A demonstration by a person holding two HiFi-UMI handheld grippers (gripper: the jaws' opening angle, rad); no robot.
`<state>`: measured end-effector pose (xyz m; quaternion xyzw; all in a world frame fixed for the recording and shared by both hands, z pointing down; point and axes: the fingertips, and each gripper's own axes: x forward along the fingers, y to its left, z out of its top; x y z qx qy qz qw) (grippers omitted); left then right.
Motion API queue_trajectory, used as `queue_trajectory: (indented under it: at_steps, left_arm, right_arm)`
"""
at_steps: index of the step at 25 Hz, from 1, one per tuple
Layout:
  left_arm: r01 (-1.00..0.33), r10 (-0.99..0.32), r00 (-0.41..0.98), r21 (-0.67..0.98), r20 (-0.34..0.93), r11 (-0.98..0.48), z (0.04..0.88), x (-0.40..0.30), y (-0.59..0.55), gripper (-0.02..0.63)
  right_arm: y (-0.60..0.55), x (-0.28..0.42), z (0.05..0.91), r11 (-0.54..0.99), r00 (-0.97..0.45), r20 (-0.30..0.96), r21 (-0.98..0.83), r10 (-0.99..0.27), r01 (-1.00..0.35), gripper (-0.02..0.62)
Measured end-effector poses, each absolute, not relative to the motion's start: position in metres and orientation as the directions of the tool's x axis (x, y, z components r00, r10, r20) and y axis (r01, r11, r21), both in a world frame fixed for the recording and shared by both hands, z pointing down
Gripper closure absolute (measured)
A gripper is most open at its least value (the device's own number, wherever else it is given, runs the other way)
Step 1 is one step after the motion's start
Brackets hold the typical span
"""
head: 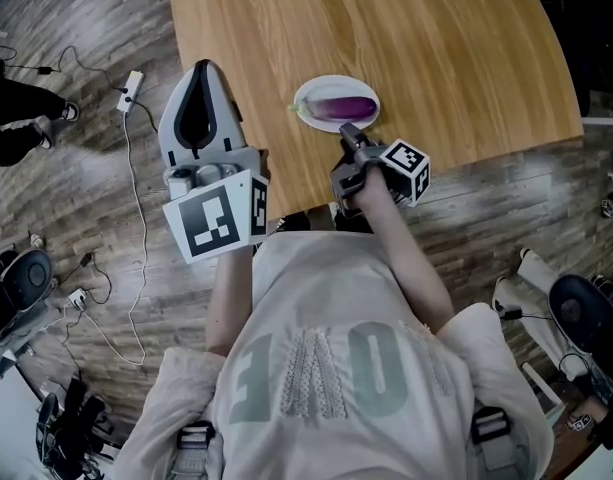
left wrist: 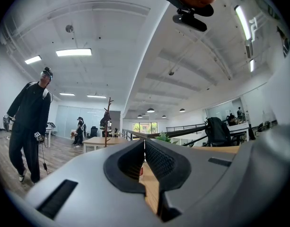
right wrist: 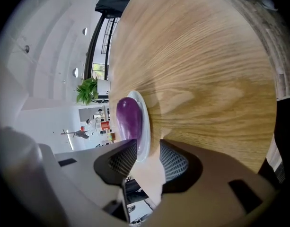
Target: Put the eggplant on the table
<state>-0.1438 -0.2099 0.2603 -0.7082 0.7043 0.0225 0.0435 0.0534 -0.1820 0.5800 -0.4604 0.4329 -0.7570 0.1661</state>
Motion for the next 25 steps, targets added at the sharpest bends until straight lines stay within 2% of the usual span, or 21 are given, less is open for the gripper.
queue_trajectory:
  at_steps: [6,11,15,20,25]
  left_arm:
    - [-0.999,-0.995,0.019,-0.034,-0.099,-0.016,0.259,-0.141,-0.211,0.597]
    - [-0.999,-0.994,0.032,-0.032,-0.101,-0.029,0.257,-0.137,-0.213,0.597]
    - [-0.999,-0.994,0.041,-0.035,-0.106,-0.037,0.255,-0.133,-0.215,0.597]
    - [-0.998,-0.992,0.053,-0.038,-0.115,-0.049,0.253,-0.131,-0.215,0.597]
    - [-0.997,-0.990,0.071,-0.045,-0.121,-0.066,0.251,-0.125,-0.213,0.597]
  right_arm:
    - [-0.176,0.072,0.570,-0.567,-0.513,0.548,-0.812,-0.661,-0.137,0.426]
    - [-0.196,0.093,0.527,-0.509,-0.441,0.495,-0.856,-0.749,-0.097,0.426]
    - [-0.222,0.126,0.478,-0.360,-0.301,0.425,-0.899,-0.854,-0.250,0.426]
    - [-0.247,0.144,0.398,-0.105,-0.228,0.218,-0.900,-0.949,-0.424,0.426]
    - [-0.245,0.146,0.325,0.106,-0.195,0.040,-0.723,-0.980,-0.683,0.426]
